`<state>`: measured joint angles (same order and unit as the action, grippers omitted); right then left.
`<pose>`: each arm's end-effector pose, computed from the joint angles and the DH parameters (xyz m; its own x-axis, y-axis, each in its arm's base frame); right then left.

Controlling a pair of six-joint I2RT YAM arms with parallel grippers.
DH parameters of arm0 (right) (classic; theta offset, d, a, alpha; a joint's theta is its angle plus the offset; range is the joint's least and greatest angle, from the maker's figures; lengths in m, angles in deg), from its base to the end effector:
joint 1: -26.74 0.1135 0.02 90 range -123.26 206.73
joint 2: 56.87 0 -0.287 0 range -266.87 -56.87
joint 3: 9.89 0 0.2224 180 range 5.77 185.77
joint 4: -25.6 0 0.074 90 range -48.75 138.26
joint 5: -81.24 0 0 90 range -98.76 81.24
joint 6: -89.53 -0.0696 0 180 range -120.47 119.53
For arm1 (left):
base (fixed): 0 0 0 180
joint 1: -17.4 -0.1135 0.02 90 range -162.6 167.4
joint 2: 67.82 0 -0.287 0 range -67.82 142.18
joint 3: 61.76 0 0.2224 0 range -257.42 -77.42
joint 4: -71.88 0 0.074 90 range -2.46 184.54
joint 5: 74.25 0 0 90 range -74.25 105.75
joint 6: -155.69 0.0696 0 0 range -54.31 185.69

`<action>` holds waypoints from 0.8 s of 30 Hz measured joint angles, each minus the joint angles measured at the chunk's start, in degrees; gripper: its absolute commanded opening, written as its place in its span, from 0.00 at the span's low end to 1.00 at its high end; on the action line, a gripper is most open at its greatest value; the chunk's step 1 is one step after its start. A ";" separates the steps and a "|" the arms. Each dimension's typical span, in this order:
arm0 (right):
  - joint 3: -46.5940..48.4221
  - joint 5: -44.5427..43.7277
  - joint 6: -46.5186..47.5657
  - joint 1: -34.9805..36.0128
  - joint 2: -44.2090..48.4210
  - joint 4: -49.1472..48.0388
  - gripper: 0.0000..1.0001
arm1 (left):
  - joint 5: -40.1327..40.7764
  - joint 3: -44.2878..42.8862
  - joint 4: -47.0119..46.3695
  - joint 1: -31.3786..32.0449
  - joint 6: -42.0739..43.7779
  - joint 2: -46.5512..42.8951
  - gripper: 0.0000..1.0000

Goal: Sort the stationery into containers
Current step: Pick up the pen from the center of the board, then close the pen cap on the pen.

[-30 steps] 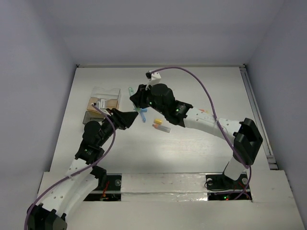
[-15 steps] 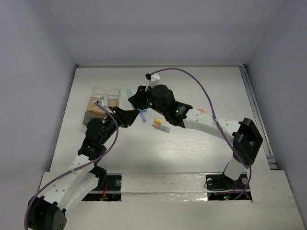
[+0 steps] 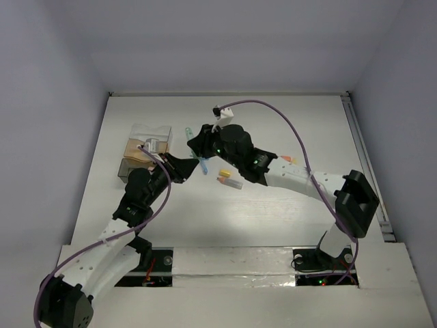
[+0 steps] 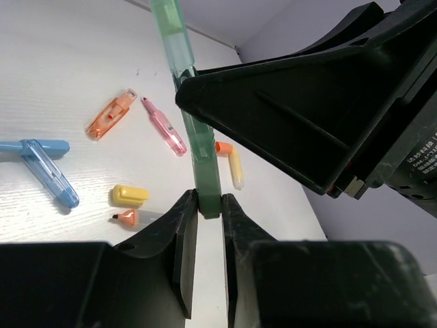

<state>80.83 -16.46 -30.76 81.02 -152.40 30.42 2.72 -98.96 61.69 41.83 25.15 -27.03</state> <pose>0.2471 0.3276 0.3566 -0.4512 0.2286 -0.8626 -0.5789 0.6607 0.4779 0.1442 -0.0828 0.3034 -0.3149 -0.5525 -0.7718 0.5292 0.5728 -0.6260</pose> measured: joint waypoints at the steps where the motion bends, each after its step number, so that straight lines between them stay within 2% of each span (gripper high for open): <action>1: -0.55 -0.02 0.00 0.00 0.50 -0.13 0.23 | -0.04 0.00 0.11 0.17 0.09 -0.07 0.00; 2: -1.09 -0.02 0.00 0.00 1.07 -0.17 0.26 | -0.11 0.00 0.15 0.48 0.22 -0.17 0.00; 3: -1.68 0.00 0.00 0.00 1.70 -0.20 0.38 | -0.20 0.00 0.17 0.72 0.42 -0.26 0.00; 7: -3.69 1.70 -0.37 -0.33 4.48 0.26 0.62 | 0.28 0.00 0.50 1.51 1.70 -1.25 0.00; 12: -5.62 8.37 -1.79 -2.23 9.01 0.63 0.78 | 1.70 0.02 3.32 2.99 3.52 -3.65 0.00; 15: -6.21 11.91 -2.51 -3.06 11.04 1.05 0.91 | 1.81 0.02 5.25 4.35 4.48 -5.49 0.00; 24: -6.49 15.85 -2.91 -4.81 12.07 3.65 0.89 | 2.01 -0.04 9.03 8.52 6.08 -6.49 0.00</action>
<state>74.34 -0.62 -33.66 76.21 -140.33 34.08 4.73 -99.00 70.72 50.35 31.23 -33.52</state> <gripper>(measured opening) 0.913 0.124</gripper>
